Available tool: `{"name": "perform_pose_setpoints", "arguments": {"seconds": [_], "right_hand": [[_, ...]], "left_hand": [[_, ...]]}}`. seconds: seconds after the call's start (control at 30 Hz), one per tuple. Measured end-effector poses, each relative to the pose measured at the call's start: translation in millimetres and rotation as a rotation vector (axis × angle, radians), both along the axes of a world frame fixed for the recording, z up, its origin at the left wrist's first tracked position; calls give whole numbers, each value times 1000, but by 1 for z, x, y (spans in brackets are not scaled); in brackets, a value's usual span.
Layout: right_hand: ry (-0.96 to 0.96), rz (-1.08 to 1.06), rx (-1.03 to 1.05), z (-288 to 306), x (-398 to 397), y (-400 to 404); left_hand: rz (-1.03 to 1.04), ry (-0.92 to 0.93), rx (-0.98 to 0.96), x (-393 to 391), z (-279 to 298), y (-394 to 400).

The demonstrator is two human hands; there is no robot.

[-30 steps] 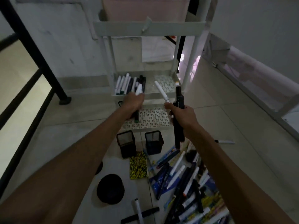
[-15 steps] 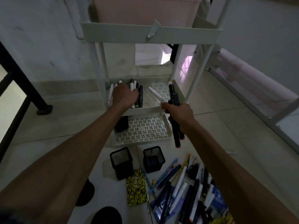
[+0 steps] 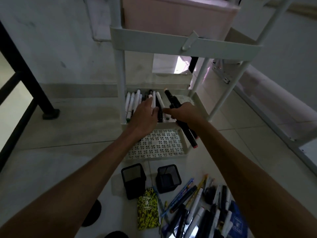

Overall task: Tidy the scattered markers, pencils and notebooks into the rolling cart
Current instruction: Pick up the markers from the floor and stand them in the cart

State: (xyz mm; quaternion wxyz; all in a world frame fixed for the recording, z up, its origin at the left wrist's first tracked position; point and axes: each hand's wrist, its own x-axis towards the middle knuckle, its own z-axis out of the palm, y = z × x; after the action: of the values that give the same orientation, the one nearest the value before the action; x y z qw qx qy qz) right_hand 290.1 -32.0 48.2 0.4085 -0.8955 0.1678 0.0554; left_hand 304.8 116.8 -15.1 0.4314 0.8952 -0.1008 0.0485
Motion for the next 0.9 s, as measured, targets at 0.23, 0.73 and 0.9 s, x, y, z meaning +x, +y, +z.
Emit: {"name": "perform_pose_setpoints", "arguments": {"seconds": [0.23, 0.73, 0.9], "right_hand": [[122, -44, 310, 15, 26, -27], [-122, -65, 64, -49, 71, -7], [-198, 13, -245, -54, 56, -21]], "left_hand": [[-4, -51, 188, 3, -1, -9], [-26, -71, 402, -1, -7, -8], [-28, -78, 438, 0, -9, -9]]}}
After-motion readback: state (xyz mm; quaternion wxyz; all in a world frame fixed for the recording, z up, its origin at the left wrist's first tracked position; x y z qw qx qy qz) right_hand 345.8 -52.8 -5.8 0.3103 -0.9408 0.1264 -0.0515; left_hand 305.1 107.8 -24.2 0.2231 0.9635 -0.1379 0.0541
